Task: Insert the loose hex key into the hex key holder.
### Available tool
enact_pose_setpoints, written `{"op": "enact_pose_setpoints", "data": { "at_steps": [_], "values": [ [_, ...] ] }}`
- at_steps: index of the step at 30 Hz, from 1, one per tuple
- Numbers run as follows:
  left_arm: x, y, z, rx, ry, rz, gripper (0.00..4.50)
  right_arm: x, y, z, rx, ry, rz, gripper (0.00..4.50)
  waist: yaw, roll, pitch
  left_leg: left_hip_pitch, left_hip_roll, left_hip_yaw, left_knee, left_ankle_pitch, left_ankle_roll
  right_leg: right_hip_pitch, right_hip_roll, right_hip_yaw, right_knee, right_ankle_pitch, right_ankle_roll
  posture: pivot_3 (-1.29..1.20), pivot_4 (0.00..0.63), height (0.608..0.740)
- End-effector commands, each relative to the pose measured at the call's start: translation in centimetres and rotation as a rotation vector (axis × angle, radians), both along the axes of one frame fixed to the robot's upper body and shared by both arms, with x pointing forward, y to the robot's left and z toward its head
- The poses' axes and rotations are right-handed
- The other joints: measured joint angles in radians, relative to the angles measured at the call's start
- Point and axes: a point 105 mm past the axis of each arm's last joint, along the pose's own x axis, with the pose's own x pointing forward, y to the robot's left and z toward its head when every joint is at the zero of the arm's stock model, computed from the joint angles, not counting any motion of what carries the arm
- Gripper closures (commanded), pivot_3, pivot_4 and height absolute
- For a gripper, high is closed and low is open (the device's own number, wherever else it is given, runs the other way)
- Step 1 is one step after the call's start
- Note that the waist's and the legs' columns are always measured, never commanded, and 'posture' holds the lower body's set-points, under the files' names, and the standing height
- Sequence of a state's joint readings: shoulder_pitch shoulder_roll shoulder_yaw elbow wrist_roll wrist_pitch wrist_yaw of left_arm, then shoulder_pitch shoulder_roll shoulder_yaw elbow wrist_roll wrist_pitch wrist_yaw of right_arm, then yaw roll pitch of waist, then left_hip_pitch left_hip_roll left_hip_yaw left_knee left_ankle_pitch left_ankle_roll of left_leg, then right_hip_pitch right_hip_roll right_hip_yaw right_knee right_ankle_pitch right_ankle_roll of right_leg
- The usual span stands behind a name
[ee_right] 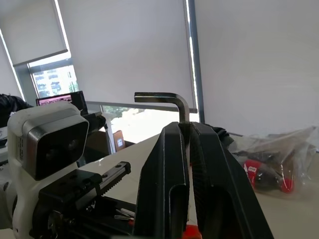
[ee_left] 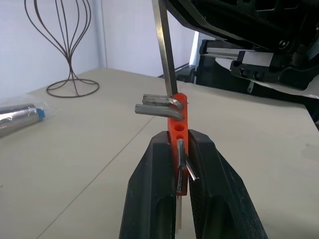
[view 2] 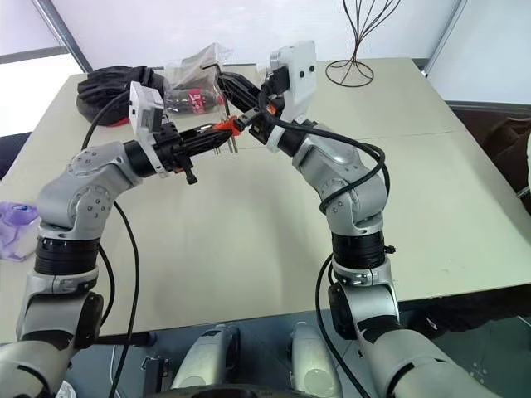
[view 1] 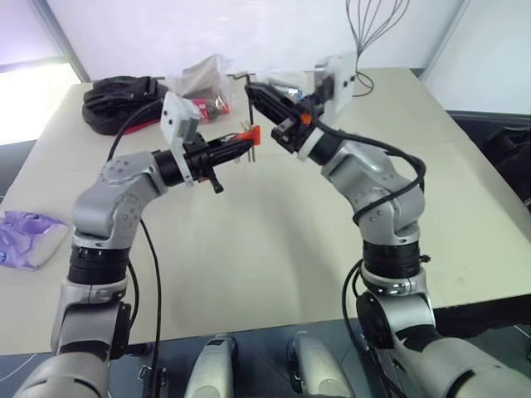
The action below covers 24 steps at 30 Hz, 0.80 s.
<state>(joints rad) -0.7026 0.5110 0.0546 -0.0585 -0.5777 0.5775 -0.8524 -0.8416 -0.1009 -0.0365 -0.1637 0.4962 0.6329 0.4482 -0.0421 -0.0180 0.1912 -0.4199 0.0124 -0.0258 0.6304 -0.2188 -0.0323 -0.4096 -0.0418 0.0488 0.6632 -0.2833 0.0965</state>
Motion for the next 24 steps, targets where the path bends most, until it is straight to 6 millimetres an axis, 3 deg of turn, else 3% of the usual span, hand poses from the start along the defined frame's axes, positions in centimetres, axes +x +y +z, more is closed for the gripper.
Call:
{"op": "enact_pose_setpoints", "data": {
  "at_steps": [1,24],
  "values": [
    [-0.31,0.2,1.66,-0.004,-0.074,-0.003,4.5,-1.06,-0.14,1.61,0.029,-0.073,0.012,4.45,0.0,0.0,0.0,0.0,0.0,0.0,0.0,0.0,0.0,0.0,0.0,0.0,0.0,0.0,0.0,0.0,0.15,0.74],
    [-0.07,0.06,2.61,-0.051,-0.086,0.004,4.5,-0.89,-0.41,1.54,0.021,-0.072,-0.005,4.45,0.0,0.0,0.0,0.0,0.0,0.0,0.0,0.0,0.0,0.0,0.0,0.0,0.0,0.0,0.0,0.0,0.15,0.74]
  ]
}}
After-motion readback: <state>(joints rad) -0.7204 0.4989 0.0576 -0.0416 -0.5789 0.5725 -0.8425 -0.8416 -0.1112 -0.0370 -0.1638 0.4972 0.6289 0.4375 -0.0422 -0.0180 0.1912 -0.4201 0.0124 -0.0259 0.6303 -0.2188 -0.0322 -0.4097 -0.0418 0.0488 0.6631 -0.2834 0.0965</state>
